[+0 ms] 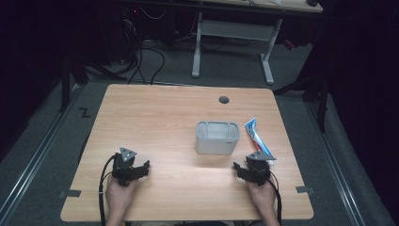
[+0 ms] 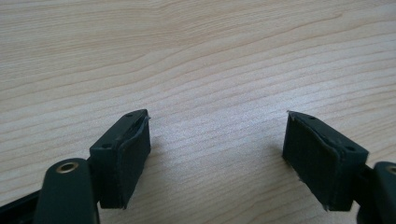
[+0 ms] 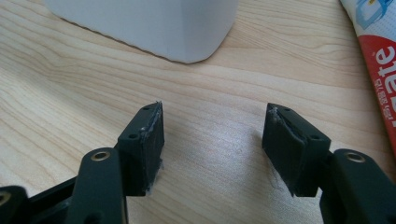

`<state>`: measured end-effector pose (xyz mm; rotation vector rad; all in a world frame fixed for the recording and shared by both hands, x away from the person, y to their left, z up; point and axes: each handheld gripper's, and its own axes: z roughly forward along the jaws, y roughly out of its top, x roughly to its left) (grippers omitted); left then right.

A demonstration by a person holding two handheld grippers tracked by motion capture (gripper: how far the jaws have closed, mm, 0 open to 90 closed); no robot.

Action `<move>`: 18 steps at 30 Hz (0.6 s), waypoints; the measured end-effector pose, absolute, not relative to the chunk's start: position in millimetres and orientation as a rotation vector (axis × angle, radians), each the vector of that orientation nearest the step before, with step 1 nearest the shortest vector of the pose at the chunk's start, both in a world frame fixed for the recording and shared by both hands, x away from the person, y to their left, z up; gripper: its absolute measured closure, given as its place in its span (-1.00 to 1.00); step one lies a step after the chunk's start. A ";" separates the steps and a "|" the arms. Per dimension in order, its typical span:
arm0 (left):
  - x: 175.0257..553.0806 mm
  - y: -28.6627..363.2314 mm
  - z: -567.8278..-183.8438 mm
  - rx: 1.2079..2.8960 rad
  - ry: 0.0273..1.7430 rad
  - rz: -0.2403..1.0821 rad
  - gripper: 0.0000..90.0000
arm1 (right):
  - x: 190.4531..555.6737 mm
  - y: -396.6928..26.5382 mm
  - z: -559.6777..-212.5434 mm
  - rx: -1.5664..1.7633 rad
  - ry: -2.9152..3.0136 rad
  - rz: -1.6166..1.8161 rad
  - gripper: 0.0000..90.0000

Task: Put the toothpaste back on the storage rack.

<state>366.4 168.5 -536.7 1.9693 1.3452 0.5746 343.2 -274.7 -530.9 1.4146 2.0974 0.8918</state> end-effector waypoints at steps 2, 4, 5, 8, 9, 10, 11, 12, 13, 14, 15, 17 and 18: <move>366.4 168.4 -536.7 1.969 1.345 0.575 -0.47 | 343.2 -274.7 -530.9 1.413 2.099 0.892 -0.15; 366.4 168.4 -536.7 1.969 1.345 0.575 -0.47 | 343.3 -274.7 -530.9 1.411 2.100 0.892 -0.15; 366.3 168.4 -536.7 1.969 1.345 0.575 -0.47 | 343.4 -274.7 -530.9 1.411 2.100 0.892 -0.15; 366.1 168.6 -536.6 1.971 1.345 0.575 -0.48 | 343.3 -274.3 -530.9 1.413 2.098 0.890 -0.16; 366.1 168.6 -536.6 1.971 1.345 0.575 -0.48 | 343.3 -274.3 -530.9 1.413 2.098 0.890 -0.16; 366.1 168.6 -536.6 1.970 1.345 0.575 -0.48 | 343.4 -274.3 -531.0 1.412 2.098 0.890 -0.16; 366.1 168.6 -536.6 1.970 1.345 0.574 -0.48 | 343.4 -274.3 -531.0 1.412 2.098 0.890 -0.16; 366.1 168.6 -536.6 1.970 1.345 0.574 -0.48 | 343.4 -274.3 -531.0 1.412 2.098 0.890 -0.16; 366.0 168.7 -536.6 1.970 1.345 0.573 -0.48 | 343.4 -274.3 -531.0 1.412 2.098 0.890 -0.16; 366.0 168.8 -536.6 1.969 1.346 0.573 -0.48 | 343.5 -274.1 -530.9 1.415 2.098 0.891 -0.16; 366.0 168.8 -536.6 1.967 1.347 0.572 -0.48 | 343.5 -274.1 -530.9 1.417 2.098 0.891 -0.16; 365.9 168.8 -536.6 1.968 1.347 0.572 -0.48 | 343.6 -273.8 -531.0 1.408 2.104 0.891 -0.21; 365.9 168.7 -536.6 1.968 1.347 0.573 -0.48 | 343.7 -273.8 -531.0 1.402 2.110 0.891 -0.23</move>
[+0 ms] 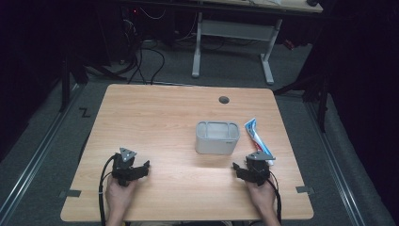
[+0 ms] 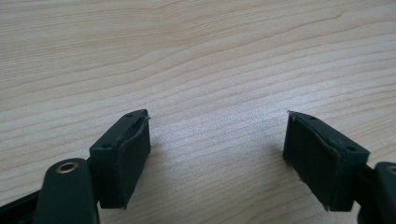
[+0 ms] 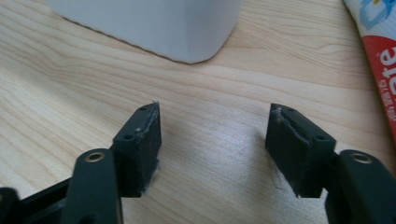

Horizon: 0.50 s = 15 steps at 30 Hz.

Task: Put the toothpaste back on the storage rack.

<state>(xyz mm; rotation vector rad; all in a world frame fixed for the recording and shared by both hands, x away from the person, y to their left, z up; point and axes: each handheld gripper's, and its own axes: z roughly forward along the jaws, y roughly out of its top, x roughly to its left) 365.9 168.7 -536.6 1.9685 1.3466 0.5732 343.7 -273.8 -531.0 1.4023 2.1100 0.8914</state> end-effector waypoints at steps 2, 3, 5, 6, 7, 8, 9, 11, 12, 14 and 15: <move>365.9 168.7 -536.5 1.970 1.346 0.574 -0.47 | 343.7 -273.6 -531.0 1.405 2.111 0.893 -0.23; 365.9 168.6 -536.5 1.970 1.346 0.574 -0.47 | 343.8 -273.7 -531.0 1.405 2.112 0.894 -0.25; 365.9 168.7 -536.5 1.970 1.346 0.574 -0.47 | 344.0 -273.6 -531.1 1.397 2.123 0.898 -0.30; 365.9 168.6 -536.5 1.969 1.347 0.573 -0.47 | 343.9 -273.0 -531.0 1.397 2.129 0.897 -0.33; 365.9 168.7 -536.5 1.970 1.346 0.573 -0.47 | 344.0 -272.7 -531.1 1.393 2.133 0.897 -0.35; 365.9 168.7 -536.5 1.970 1.346 0.573 -0.47 | 344.0 -272.5 -531.2 1.390 2.134 0.896 -0.35; 365.9 168.8 -536.5 1.970 1.347 0.573 -0.47 | 343.7 -272.6 -531.2 1.395 2.133 0.898 -0.34; 365.9 168.8 -536.6 1.968 1.348 0.572 -0.47 | 343.6 -272.6 -531.2 1.395 2.132 0.898 -0.34; 365.9 168.8 -536.6 1.967 1.348 0.571 -0.47 | 343.6 -272.3 -531.2 1.393 2.131 0.895 -0.35; 366.0 168.9 -536.6 1.966 1.347 0.570 -0.48 | 343.6 -271.7 -531.0 1.393 2.133 0.891 -0.35; 366.0 168.9 -536.6 1.966 1.347 0.570 -0.48 | 343.8 -271.1 -530.2 1.396 2.140 0.883 -0.34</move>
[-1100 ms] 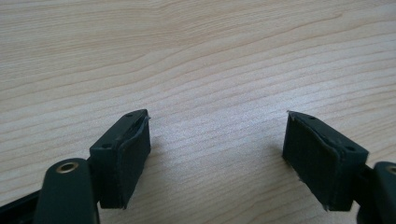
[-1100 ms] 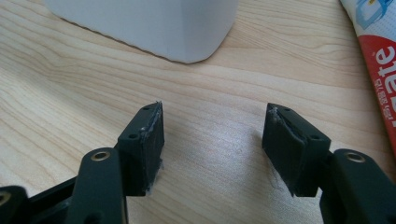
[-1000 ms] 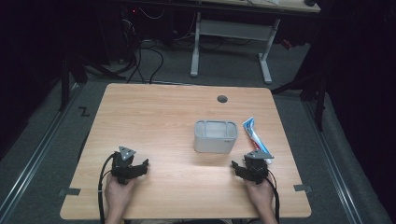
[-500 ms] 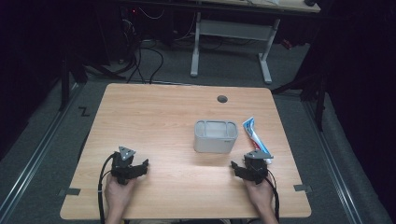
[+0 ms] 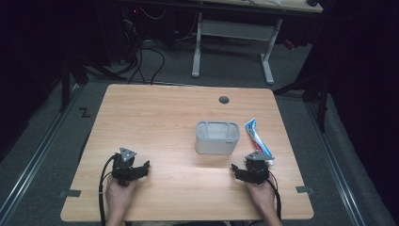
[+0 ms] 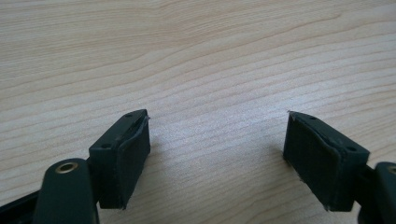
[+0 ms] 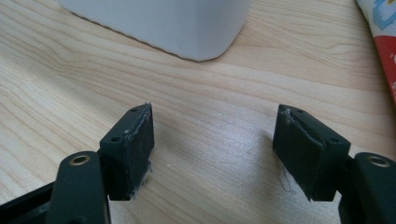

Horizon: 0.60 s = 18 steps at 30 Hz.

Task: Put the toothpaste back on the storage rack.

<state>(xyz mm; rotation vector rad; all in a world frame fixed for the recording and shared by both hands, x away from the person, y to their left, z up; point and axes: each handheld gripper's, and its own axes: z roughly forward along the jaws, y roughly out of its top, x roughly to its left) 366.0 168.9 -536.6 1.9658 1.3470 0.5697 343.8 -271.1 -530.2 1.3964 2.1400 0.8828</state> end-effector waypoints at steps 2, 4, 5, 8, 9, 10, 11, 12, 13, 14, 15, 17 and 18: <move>366.0 169.0 -536.5 1.967 1.347 0.567 -0.48 | 344.4 -270.0 -528.4 1.402 2.154 0.865 -0.34; 366.0 169.4 -536.6 1.961 1.348 0.565 -0.48 | 344.8 -269.4 -527.5 1.407 2.160 0.855 -0.37; 366.0 169.6 -536.6 1.959 1.349 0.563 -0.48 | 344.4 -269.0 -527.6 1.410 2.156 0.850 -0.39; 366.1 170.1 -536.5 1.956 1.349 0.560 -0.48 | 342.3 -269.8 -528.5 1.410 2.142 0.859 -0.39; 366.1 170.2 -536.5 1.957 1.349 0.559 -0.48 | 341.0 -270.0 -528.6 1.416 2.141 0.864 -0.39; 366.1 170.3 -536.5 1.956 1.349 0.559 -0.48 | 340.4 -270.6 -528.7 1.413 2.143 0.862 -0.40; 366.1 170.3 -536.5 1.956 1.349 0.559 -0.48 | 339.1 -271.3 -528.6 1.416 2.143 0.866 -0.41; 366.1 170.3 -536.5 1.956 1.349 0.559 -0.48 | 338.4 -272.1 -528.3 1.416 2.143 0.868 -0.41; 366.1 170.3 -536.5 1.956 1.349 0.559 -0.48 | 337.3 -272.9 -527.9 1.417 2.140 0.874 -0.41; 366.1 170.3 -536.5 1.956 1.349 0.558 -0.48 | 336.2 -274.0 -527.1 1.417 2.140 0.877 -0.42; 366.1 170.3 -536.5 1.956 1.349 0.558 -0.48 | 335.2 -274.9 -526.3 1.420 2.137 0.883 -0.42; 366.1 170.5 -536.4 1.956 1.349 0.557 -0.48 | 333.3 -279.1 -525.1 1.427 2.130 0.909 -0.41; 366.1 170.6 -536.4 1.956 1.349 0.556 -0.48 | 333.3 -279.1 -525.1 1.427 2.130 0.909 -0.41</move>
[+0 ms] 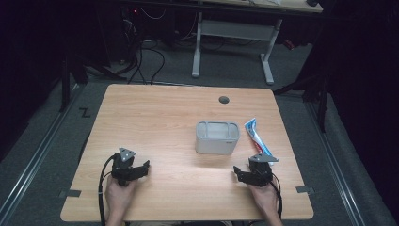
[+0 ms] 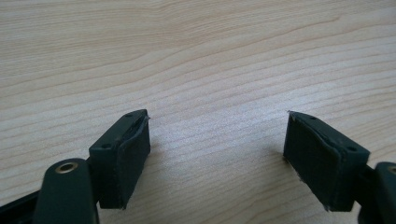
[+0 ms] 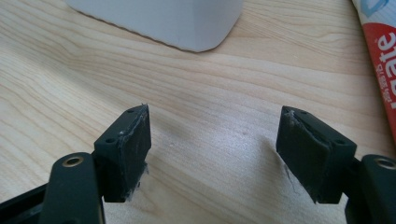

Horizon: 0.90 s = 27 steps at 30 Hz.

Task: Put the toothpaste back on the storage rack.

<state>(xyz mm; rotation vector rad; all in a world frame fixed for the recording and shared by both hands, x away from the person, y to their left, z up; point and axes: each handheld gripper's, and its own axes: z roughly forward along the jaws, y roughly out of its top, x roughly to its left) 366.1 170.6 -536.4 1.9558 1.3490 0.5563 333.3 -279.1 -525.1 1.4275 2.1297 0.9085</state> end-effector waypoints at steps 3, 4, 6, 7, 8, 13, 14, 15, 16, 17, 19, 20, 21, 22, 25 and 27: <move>366.1 170.7 -536.4 1.956 1.349 0.556 -0.48 | 331.1 -281.3 -524.5 1.441 2.124 0.907 -0.41; 366.1 170.7 -536.4 1.955 1.349 0.555 -0.48 | 330.4 -282.0 -524.2 1.438 2.122 0.909 -0.41; 366.1 170.7 -536.4 1.955 1.349 0.555 -0.48 | 328.8 -283.4 -523.0 1.435 2.121 0.910 -0.41; 366.1 170.7 -536.4 1.955 1.349 0.555 -0.48 | 328.2 -284.3 -522.3 1.428 2.120 0.909 -0.41; 366.1 170.7 -536.4 1.955 1.349 0.555 -0.48 | 327.5 -284.9 -521.4 1.430 2.115 0.911 -0.42; 366.1 170.8 -536.3 1.956 1.349 0.555 -0.48 | 324.5 -288.7 -518.8 1.452 2.109 0.939 -0.47; 366.1 170.8 -536.3 1.955 1.350 0.555 -0.48 | 324.1 -289.0 -518.5 1.448 2.112 0.936 -0.48; 366.1 170.9 -536.2 1.956 1.349 0.553 -0.48 | 323.4 -289.0 -518.3 1.447 2.111 0.932 -0.49; 366.1 171.0 -536.2 1.956 1.349 0.553 -0.48 | 322.9 -289.7 -518.1 1.448 2.111 0.933 -0.51; 366.1 170.9 -536.2 1.955 1.350 0.553 -0.48 | 322.5 -290.6 -518.0 1.451 2.113 0.935 -0.52; 366.1 170.9 -536.2 1.956 1.350 0.553 -0.49 | 320.8 -292.9 -516.8 1.461 2.109 0.937 -0.55; 366.1 170.9 -536.4 1.953 1.349 0.554 -0.49 | 320.8 -292.9 -516.8 1.461 2.109 0.937 -0.55; 366.1 171.0 -536.4 1.953 1.349 0.553 -0.49 | 320.3 -293.3 -516.5 1.463 2.106 0.940 -0.56; 366.1 171.0 -536.4 1.952 1.349 0.553 -0.49 | 319.7 -294.4 -515.9 1.457 2.104 0.943 -0.57; 366.1 170.8 -536.3 1.955 1.349 0.555 -0.49 | 317.2 -295.7 -514.3 1.454 2.096 0.946 -0.59; 366.1 170.8 -536.4 1.954 1.349 0.555 -0.49 | 316.3 -296.8 -513.8 1.449 2.095 0.945 -0.60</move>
